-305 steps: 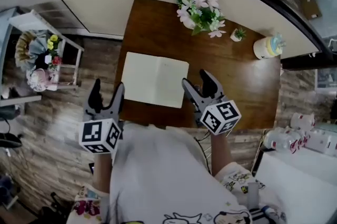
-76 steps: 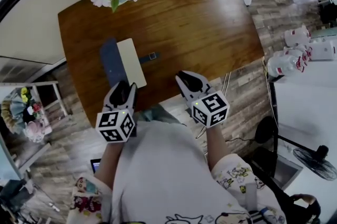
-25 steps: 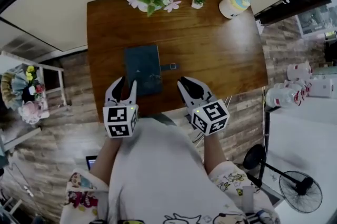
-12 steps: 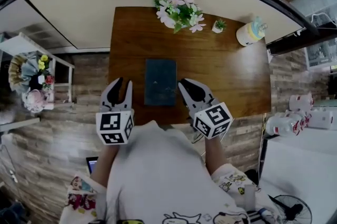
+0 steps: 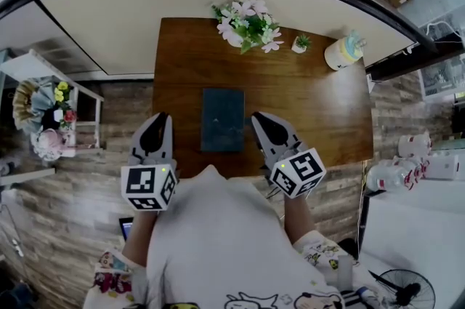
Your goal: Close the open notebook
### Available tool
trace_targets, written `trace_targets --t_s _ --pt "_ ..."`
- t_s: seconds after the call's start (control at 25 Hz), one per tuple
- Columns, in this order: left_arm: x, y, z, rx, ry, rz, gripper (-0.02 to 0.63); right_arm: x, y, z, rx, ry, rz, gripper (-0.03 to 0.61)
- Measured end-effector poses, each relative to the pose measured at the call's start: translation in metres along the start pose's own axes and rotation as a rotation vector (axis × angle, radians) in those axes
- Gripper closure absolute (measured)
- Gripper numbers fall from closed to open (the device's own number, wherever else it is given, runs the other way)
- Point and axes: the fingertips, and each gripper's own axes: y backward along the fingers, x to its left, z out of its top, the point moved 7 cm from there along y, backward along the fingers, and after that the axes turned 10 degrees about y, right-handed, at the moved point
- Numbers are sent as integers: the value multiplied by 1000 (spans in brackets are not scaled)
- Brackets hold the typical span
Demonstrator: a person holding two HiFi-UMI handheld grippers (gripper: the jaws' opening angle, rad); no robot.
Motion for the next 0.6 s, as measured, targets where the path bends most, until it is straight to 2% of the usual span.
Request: trace_targets --t_s 0.36,0.6 --pt "-4 10 -1 -4 8 -40 611 3 14 1 -32 24 -46 578" --pt "-2 12 -5 3 11 -51 611 2 20 -1 -42 1 -80 580"
